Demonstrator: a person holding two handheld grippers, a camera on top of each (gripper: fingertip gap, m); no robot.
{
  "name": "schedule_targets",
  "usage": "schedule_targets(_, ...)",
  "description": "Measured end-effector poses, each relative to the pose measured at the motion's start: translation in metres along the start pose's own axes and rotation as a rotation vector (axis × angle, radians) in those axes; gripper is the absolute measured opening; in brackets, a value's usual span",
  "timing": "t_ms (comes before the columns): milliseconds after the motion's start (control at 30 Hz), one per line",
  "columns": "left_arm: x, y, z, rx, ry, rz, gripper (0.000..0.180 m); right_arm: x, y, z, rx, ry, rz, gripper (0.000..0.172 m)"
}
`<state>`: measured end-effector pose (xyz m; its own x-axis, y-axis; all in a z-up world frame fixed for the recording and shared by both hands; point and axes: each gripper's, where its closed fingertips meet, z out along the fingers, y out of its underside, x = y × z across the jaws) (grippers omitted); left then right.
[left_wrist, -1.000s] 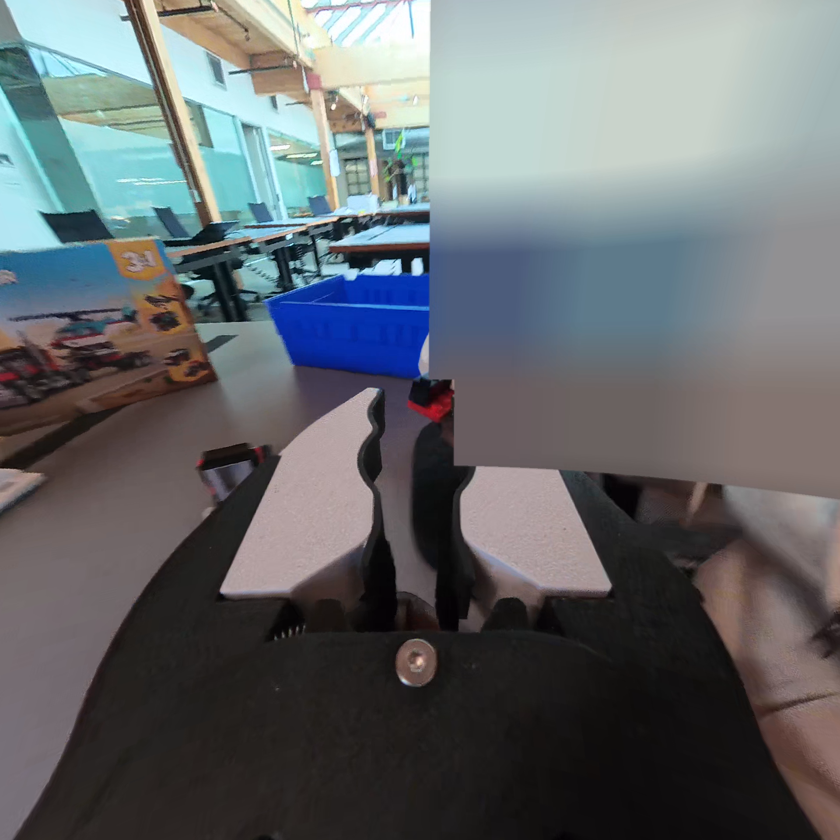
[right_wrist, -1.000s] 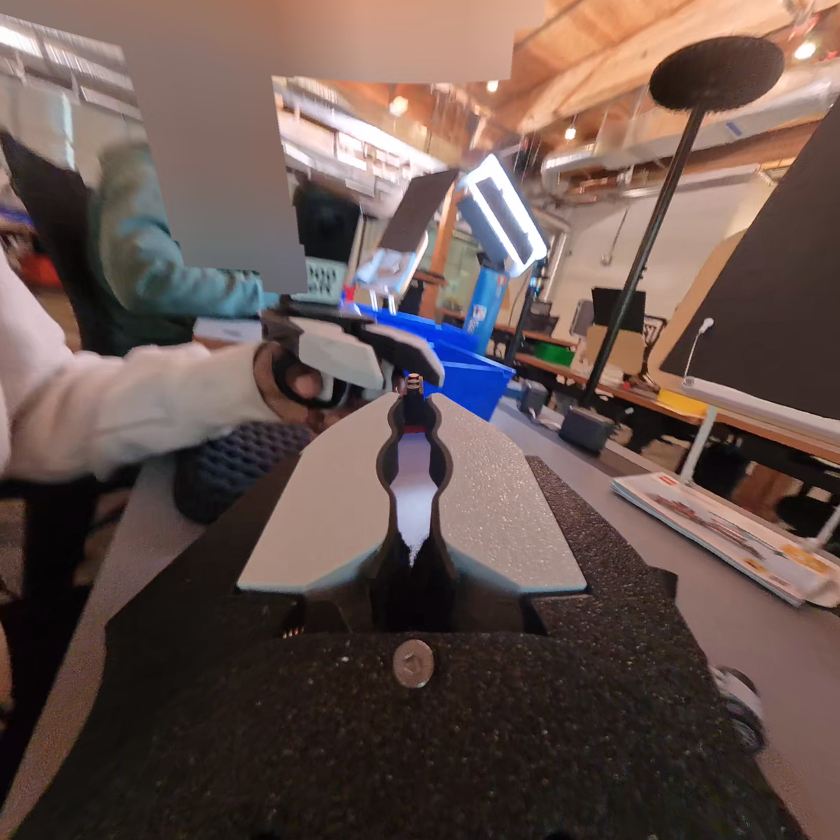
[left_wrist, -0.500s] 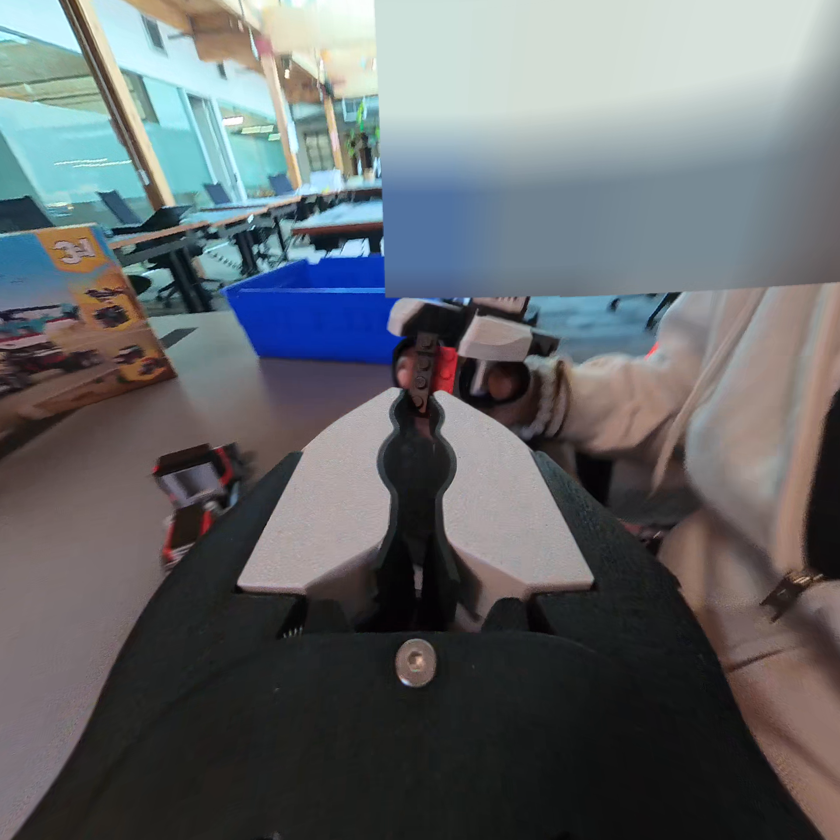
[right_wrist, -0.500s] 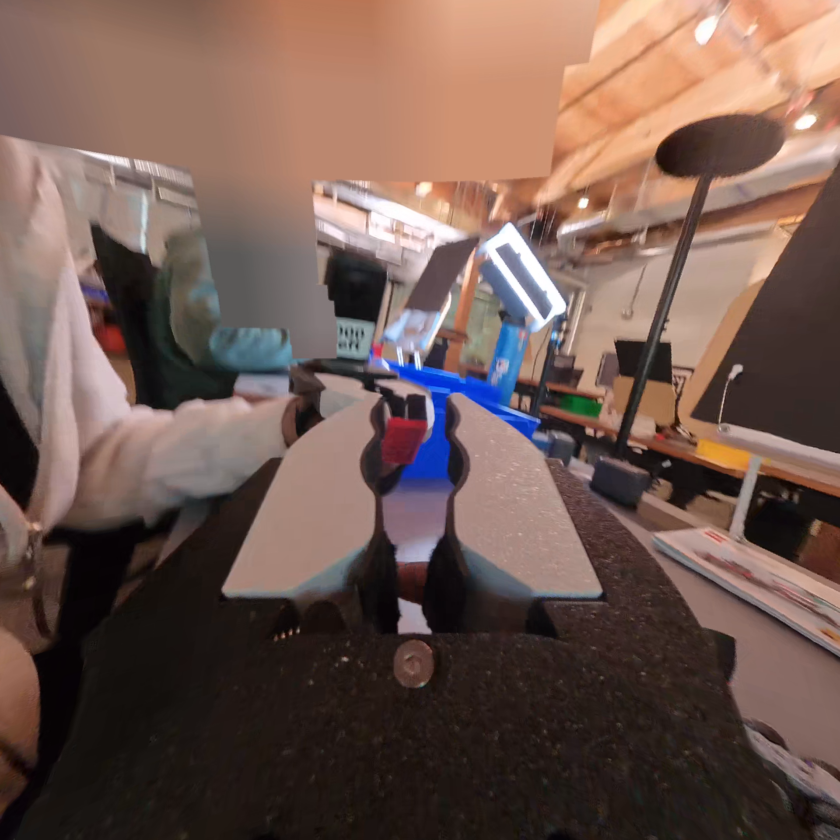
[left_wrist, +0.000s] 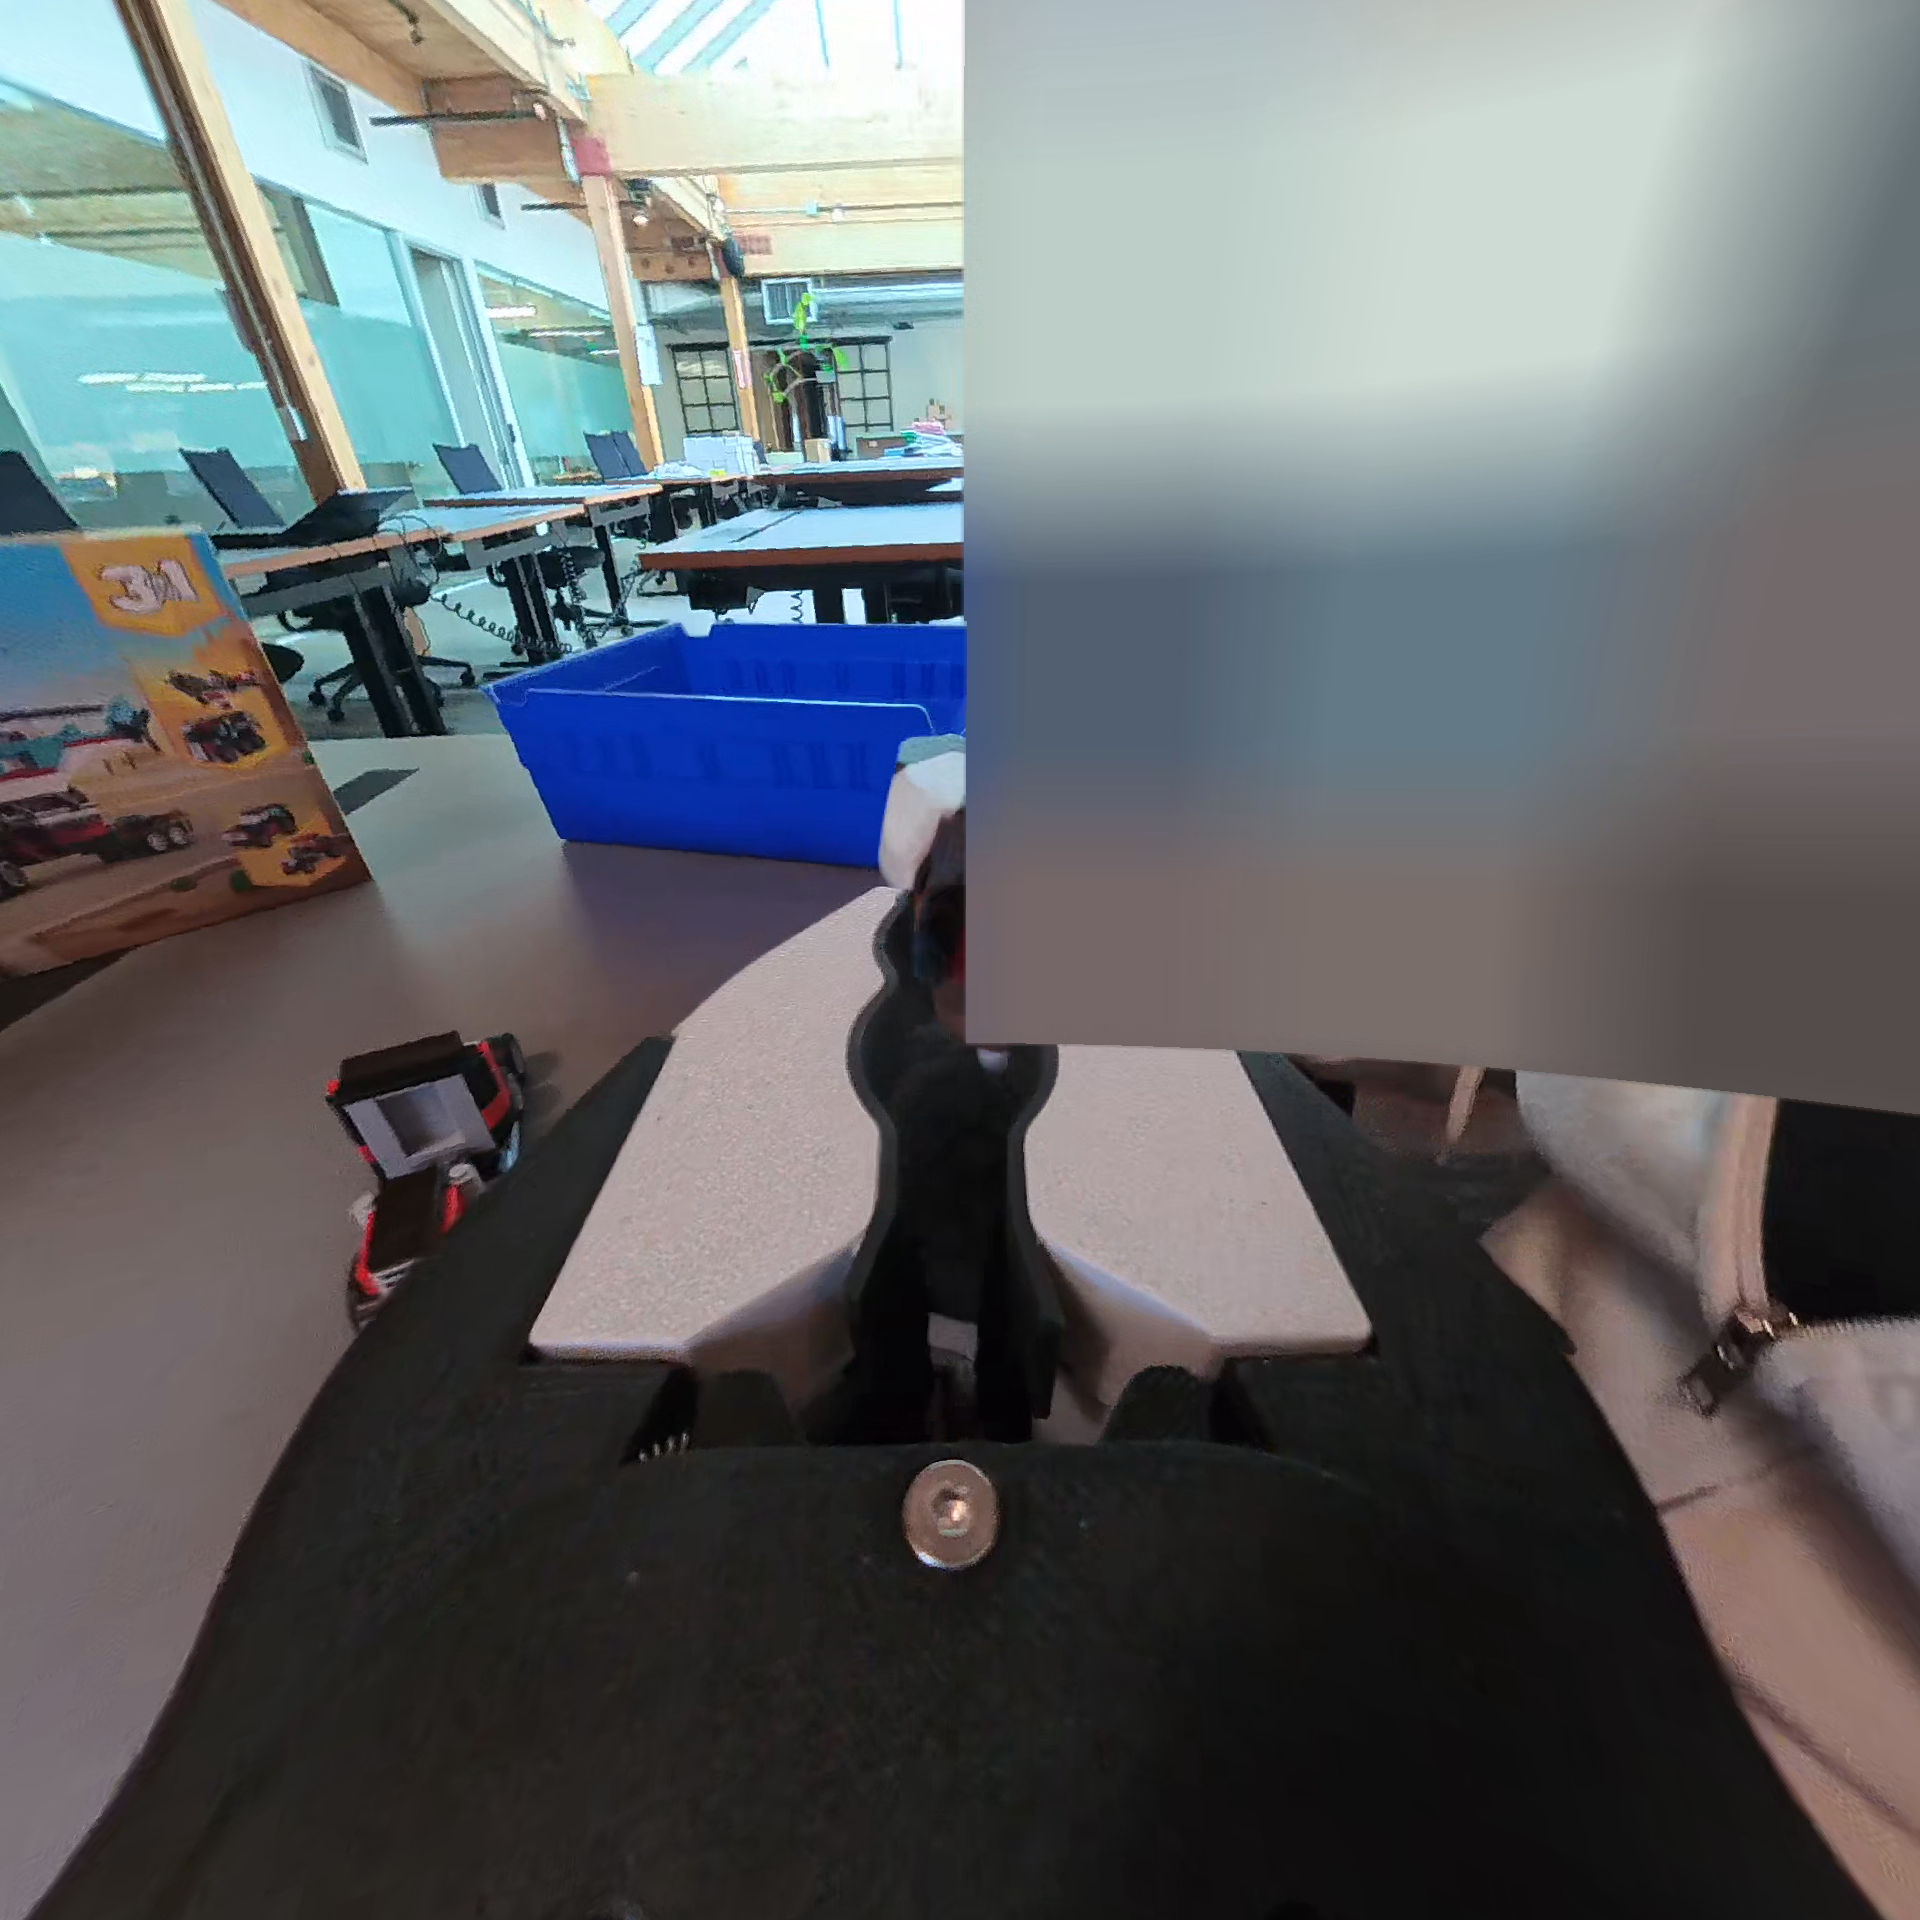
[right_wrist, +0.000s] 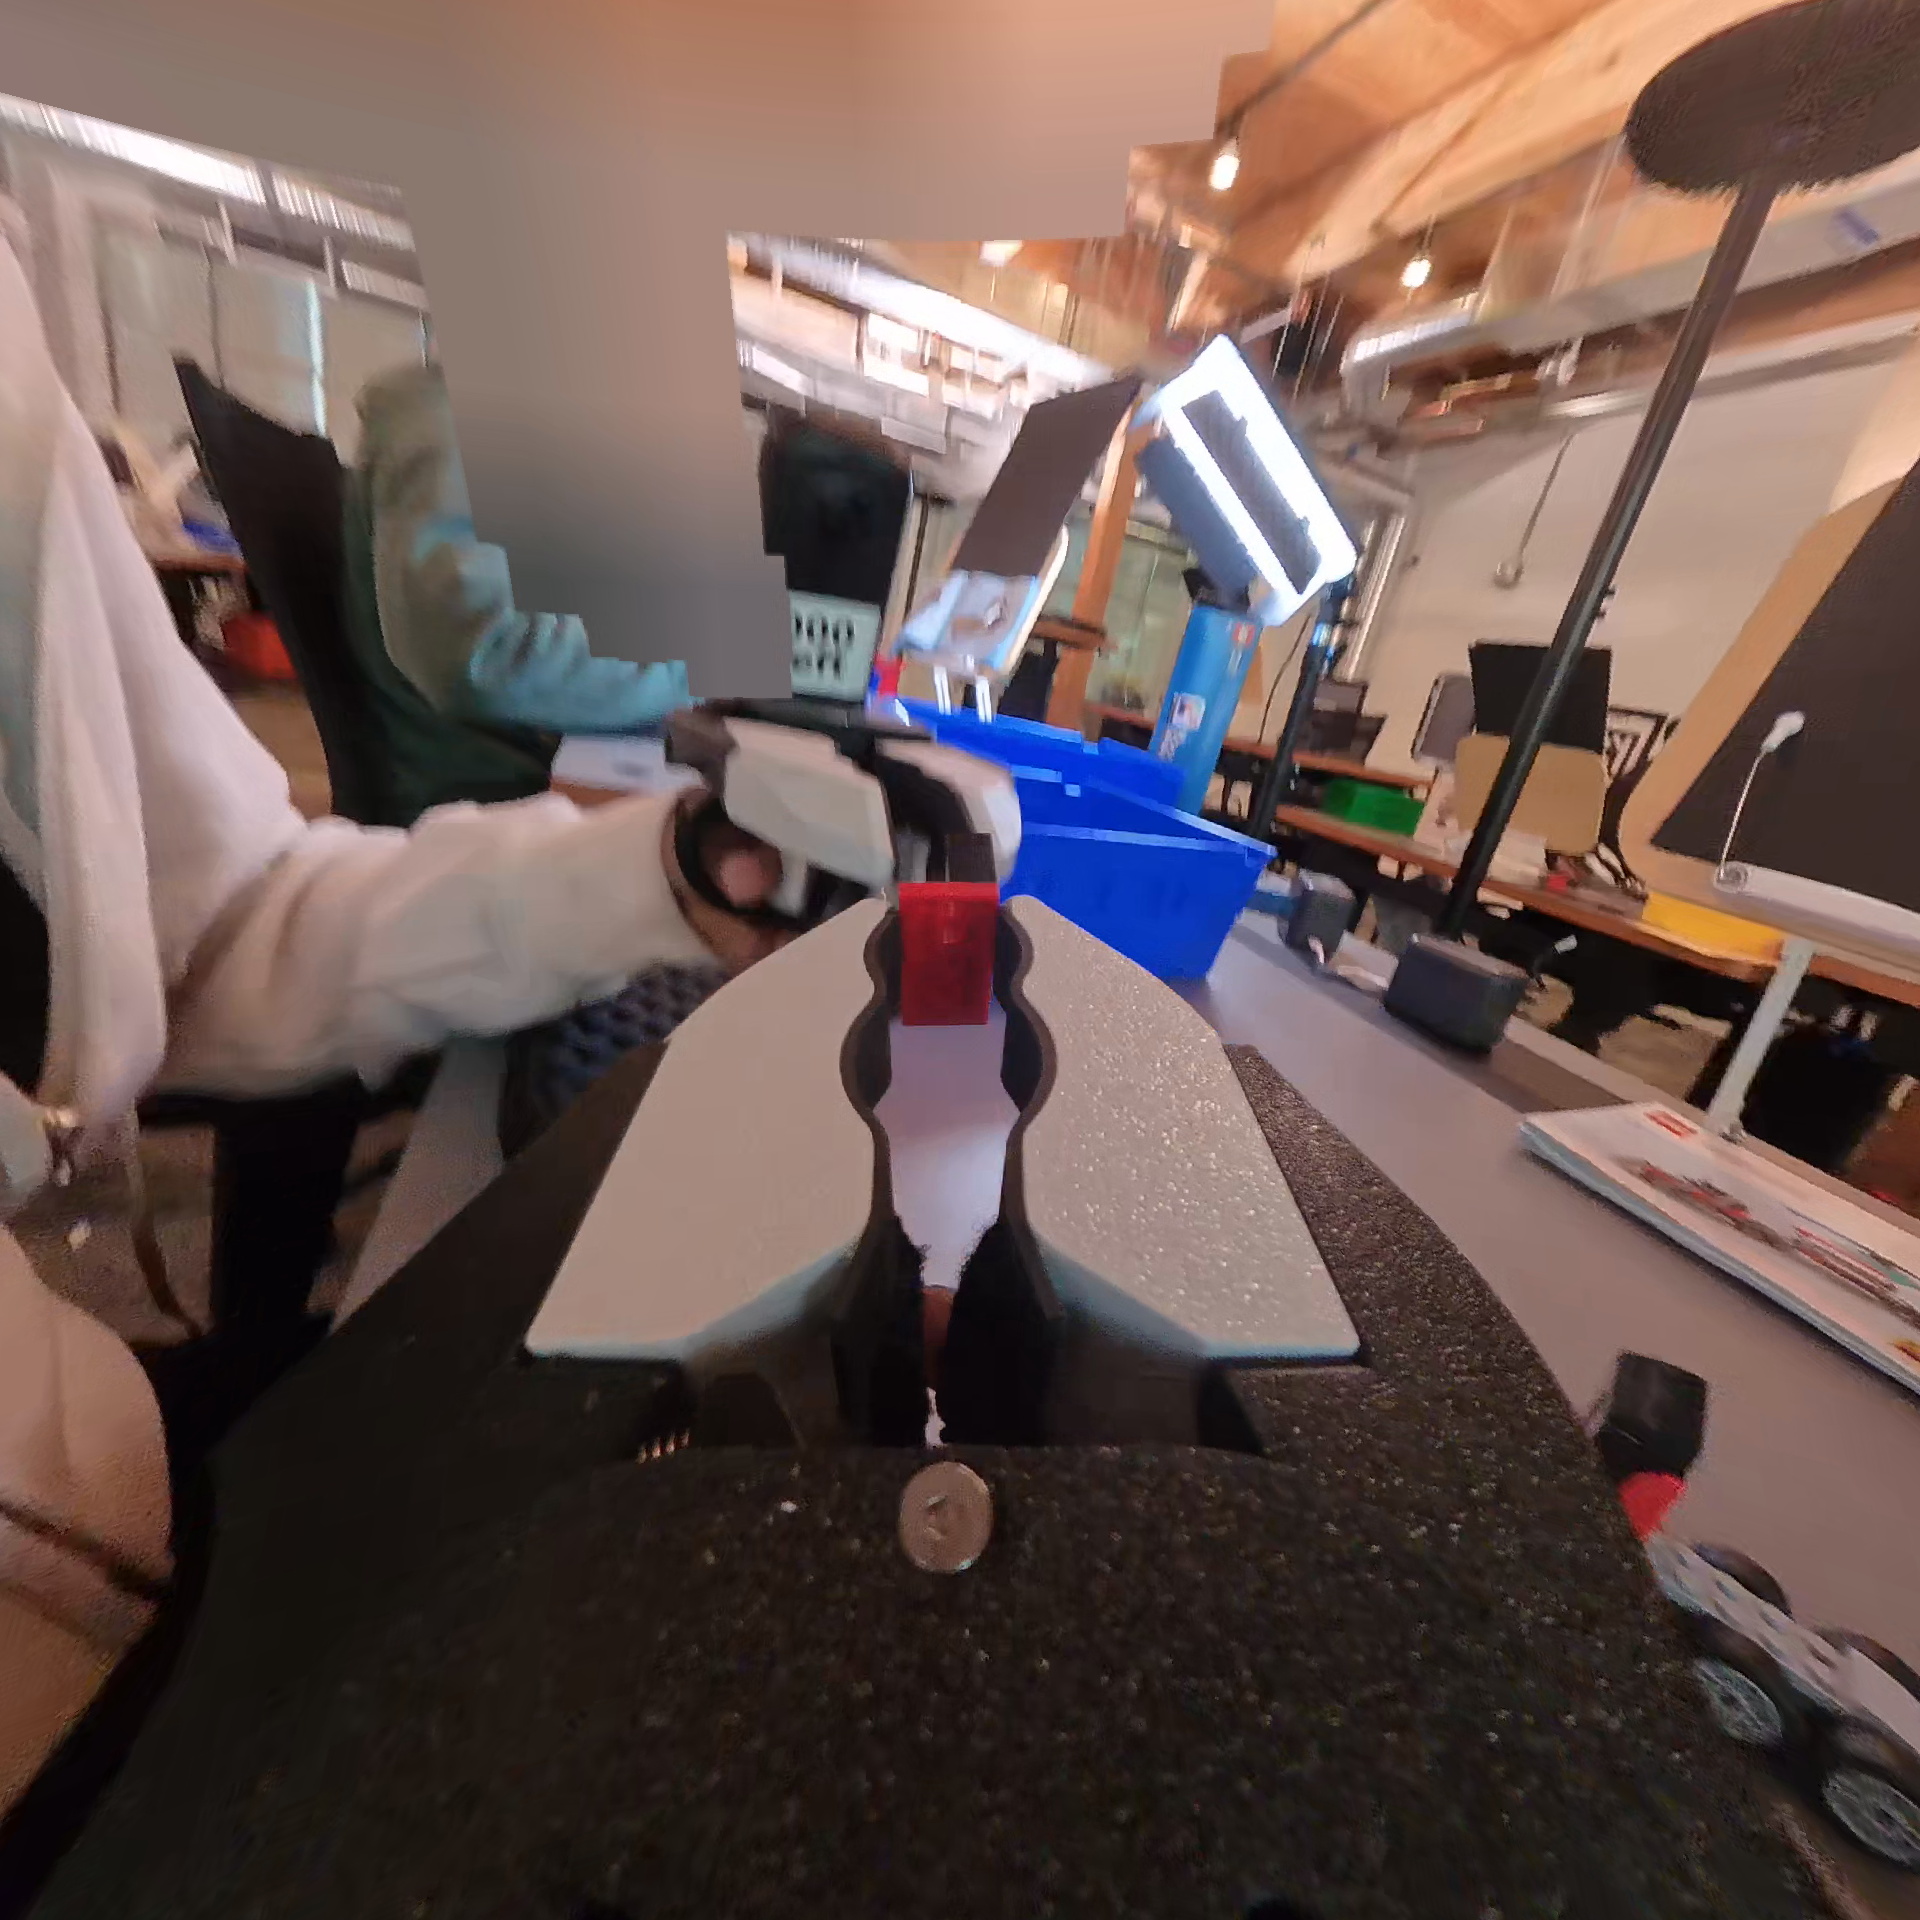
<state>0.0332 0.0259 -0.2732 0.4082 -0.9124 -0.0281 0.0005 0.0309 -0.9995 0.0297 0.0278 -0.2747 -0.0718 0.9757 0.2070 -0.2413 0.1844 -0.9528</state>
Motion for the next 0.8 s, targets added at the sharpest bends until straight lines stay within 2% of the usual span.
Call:
schedule_targets(33,0.002,-0.001,-0.003,-0.008,0.009,0.029,0.017,0.0,0.006,0.0,-0.048,-0.007,-0.023,0.016)
schedule_targets(133,0.002,0.006,-0.006,-0.079,0.006,0.122,0.02,-0.009,0.018,0.002,-0.13,-0.065,-0.06,0.016)
schedule_targets(233,0.009,0.013,-0.004,-0.12,0.037,0.179,0.012,-0.016,0.022,0.003,-0.147,-0.114,-0.057,0.016)
schedule_targets(667,0.015,0.02,-0.001,-0.152,0.064,0.214,0.009,-0.023,0.024,0.001,-0.159,-0.176,-0.037,0.016)
schedule_targets(800,0.012,0.019,-0.001,-0.149,0.051,0.186,0.008,-0.018,0.023,0.002,-0.154,-0.136,-0.043,0.016)
